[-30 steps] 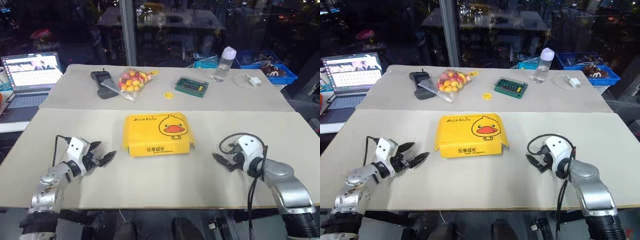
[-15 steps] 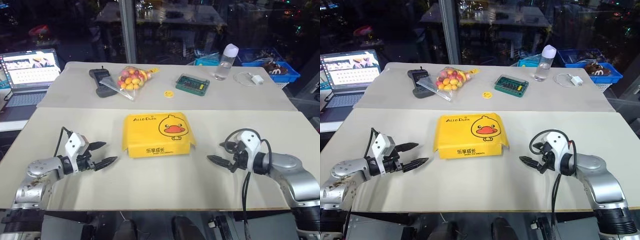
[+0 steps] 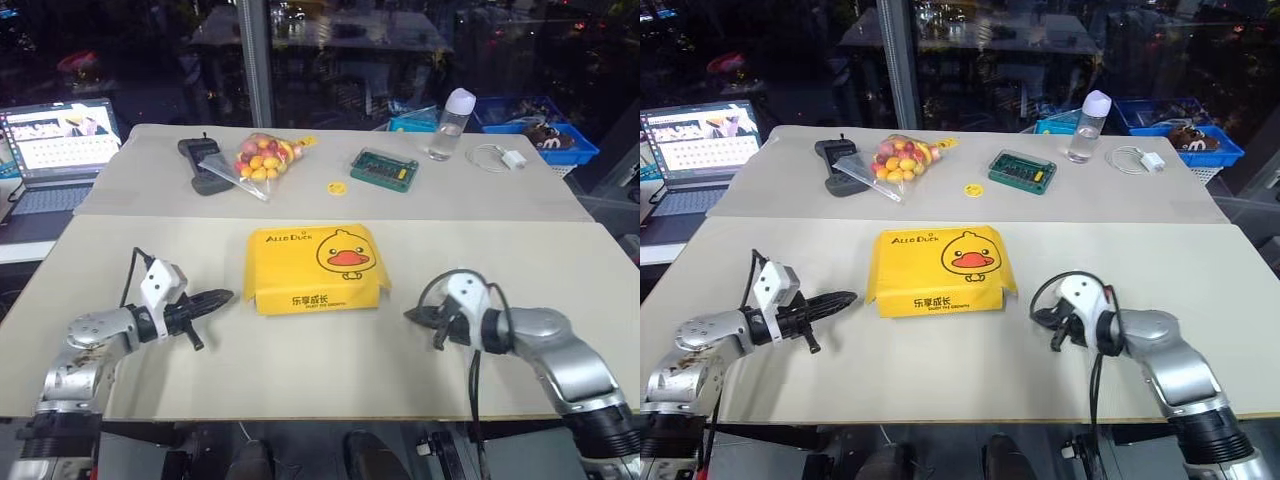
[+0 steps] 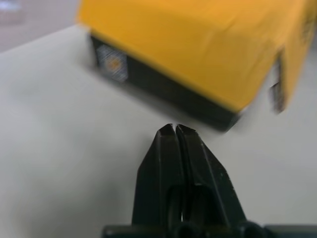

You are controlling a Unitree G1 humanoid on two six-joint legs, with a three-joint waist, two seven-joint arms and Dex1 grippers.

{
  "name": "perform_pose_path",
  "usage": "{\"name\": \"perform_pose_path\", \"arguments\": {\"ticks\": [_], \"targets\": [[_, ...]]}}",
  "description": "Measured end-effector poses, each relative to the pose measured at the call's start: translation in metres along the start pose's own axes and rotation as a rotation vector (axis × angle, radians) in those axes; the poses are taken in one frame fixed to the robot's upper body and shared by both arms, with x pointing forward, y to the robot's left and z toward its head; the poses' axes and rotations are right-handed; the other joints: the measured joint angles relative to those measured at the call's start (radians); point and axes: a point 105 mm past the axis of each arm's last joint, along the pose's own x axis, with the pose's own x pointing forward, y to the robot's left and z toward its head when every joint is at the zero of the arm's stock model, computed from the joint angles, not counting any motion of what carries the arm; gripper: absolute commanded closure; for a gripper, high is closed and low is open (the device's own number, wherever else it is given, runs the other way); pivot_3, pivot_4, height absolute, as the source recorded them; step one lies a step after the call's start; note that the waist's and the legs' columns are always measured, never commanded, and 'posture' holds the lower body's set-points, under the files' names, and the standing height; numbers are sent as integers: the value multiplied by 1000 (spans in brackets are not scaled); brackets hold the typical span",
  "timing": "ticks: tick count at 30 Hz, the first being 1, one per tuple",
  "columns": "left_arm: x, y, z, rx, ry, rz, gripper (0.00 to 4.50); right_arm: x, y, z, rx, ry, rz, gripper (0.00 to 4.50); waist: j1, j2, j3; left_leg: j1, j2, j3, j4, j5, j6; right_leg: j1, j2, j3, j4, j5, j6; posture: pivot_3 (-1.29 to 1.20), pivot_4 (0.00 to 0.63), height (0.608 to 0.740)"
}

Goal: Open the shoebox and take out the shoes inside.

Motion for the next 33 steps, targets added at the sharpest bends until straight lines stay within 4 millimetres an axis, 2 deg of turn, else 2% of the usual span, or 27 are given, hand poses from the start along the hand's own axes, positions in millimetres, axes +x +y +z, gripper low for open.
{"name": "perform_pose_path", "arguments": {"ticks": [5,9,12,15,19,26,28,31,33], "targets": [[-2,-13,5,15,15,-50,4464,13,23,21,-85,-37,85,4222,-5,0,0,0,1,0,0,0,0,-1,1,0,1,0,0,0,150,712],[-10,-32,15,34,30,-114,4464,33,52,56,-126,-142,149,4222,-3,0,0,0,2,-1,1,0,0,-1,2,0,2,0,-1,0,150,712],[-15,-36,21,38,36,-120,4464,43,63,62,-113,-165,146,4222,5,0,0,0,1,-1,2,0,0,0,1,0,2,0,-1,0,150,712],[-15,-39,27,34,27,-123,4464,50,63,62,-112,-164,101,4222,8,0,0,-2,1,-1,6,0,0,0,1,0,2,0,-1,0,150,712],[-19,-48,35,42,29,-139,4464,56,59,74,-73,-213,47,4222,-3,0,0,-1,2,-1,6,0,0,0,1,0,2,1,-3,0,150,712],[-19,-51,41,34,29,-137,4464,44,30,113,-41,-337,-77,4222,-1,0,1,-1,2,-1,6,0,0,0,1,-1,3,2,-2,0,150,712],[-18,-52,44,38,18,-138,4464,39,24,118,-33,-356,-100,4222,-1,0,0,-1,2,-1,6,0,0,0,1,-1,3,2,-1,0,150,712],[-17,-55,47,37,11,-145,4464,34,35,119,-46,-349,-31,4222,0,0,1,-2,2,-1,6,0,0,-1,1,-1,3,2,-1,0,150,712],[-16,-55,47,38,9,-144,4464,30,46,112,-75,-310,41,4222,1,0,1,-2,2,-1,5,0,0,0,1,-1,3,1,-1,0,150,712]]}}
